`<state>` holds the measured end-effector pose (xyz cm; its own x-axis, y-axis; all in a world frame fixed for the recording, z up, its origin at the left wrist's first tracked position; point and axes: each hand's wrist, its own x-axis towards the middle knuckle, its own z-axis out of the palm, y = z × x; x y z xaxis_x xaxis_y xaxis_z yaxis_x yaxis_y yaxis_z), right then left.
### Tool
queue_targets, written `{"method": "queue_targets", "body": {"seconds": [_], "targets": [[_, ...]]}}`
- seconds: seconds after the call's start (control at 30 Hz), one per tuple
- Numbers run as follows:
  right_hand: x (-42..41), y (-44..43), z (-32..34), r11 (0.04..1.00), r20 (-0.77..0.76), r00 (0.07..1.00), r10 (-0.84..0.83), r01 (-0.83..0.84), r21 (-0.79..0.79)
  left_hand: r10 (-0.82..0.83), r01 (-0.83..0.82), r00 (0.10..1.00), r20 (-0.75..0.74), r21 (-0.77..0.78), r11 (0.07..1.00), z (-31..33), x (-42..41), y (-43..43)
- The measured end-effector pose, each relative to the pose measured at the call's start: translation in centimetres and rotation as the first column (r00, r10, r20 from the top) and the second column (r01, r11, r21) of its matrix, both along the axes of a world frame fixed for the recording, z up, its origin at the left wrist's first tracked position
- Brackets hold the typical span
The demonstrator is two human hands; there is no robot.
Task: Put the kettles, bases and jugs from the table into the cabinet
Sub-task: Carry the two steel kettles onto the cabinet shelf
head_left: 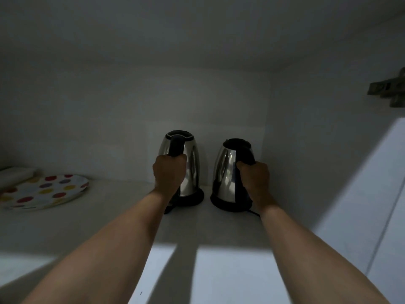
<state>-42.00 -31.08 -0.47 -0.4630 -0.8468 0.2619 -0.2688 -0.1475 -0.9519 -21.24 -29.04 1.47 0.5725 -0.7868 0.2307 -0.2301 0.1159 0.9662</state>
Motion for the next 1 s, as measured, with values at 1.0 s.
{"method": "queue_targets", "body": {"seconds": [1.0], "targets": [[-2.7, -5.3, -1.1, 0.992, -0.006, 0.993, 0.114, -0.113, 0.051, 0.0, 0.0, 0.999, 0.04, -0.006, 1.0, -2.5, -3.2, -6.2]]}}
